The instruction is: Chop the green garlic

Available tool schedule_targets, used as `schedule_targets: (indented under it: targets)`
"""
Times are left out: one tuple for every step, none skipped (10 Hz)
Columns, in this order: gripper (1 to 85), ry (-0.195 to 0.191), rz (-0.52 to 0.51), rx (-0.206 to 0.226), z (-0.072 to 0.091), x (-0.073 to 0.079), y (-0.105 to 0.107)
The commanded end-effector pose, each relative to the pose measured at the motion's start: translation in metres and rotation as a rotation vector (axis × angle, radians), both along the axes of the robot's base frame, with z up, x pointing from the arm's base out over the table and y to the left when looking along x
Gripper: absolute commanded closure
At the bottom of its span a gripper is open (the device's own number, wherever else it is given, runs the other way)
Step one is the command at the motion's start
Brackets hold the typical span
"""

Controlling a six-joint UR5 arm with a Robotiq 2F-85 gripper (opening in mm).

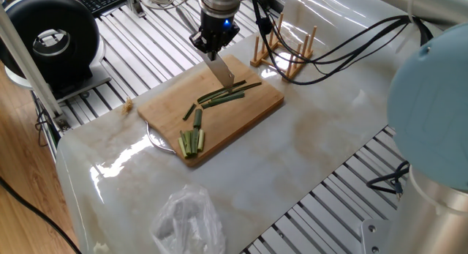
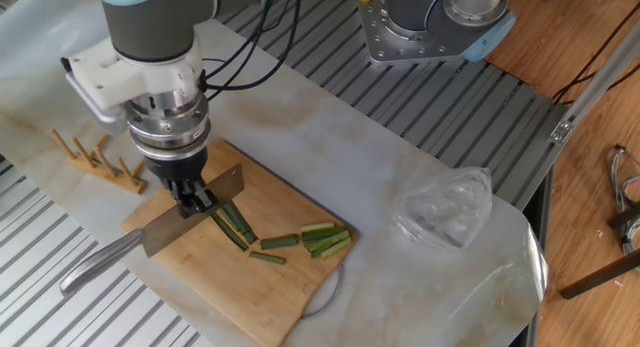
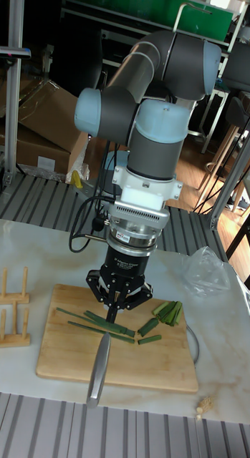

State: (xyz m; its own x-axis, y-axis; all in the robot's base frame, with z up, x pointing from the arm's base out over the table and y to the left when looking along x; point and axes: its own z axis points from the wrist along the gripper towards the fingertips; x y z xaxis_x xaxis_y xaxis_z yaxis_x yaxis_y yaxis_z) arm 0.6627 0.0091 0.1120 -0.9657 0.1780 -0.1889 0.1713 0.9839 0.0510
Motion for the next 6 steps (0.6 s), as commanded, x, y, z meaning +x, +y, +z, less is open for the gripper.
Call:
schedule_targets:
  targets:
    - [84.7,-0.001,-0.015,0.005,-0.0039,-0.0023,0.0014]
    - [84.7,0.000,-0.010,0.000,-0.0065,-0.0037,-0.0008]
    - [84.7,-0.004,-0.007,0.015,-0.0094,-0.0049,0.0022]
    - [84.7,-0.006,-0.011,0.030,-0.0114,-0.0060,0.0063]
    - [84.7,-0.001,-0.010,0.027,-0.0122,-0.0068,0.0056]
    - [84.7,0.004,-0.013,0.023,-0.0130,-0.0076,0.0044]
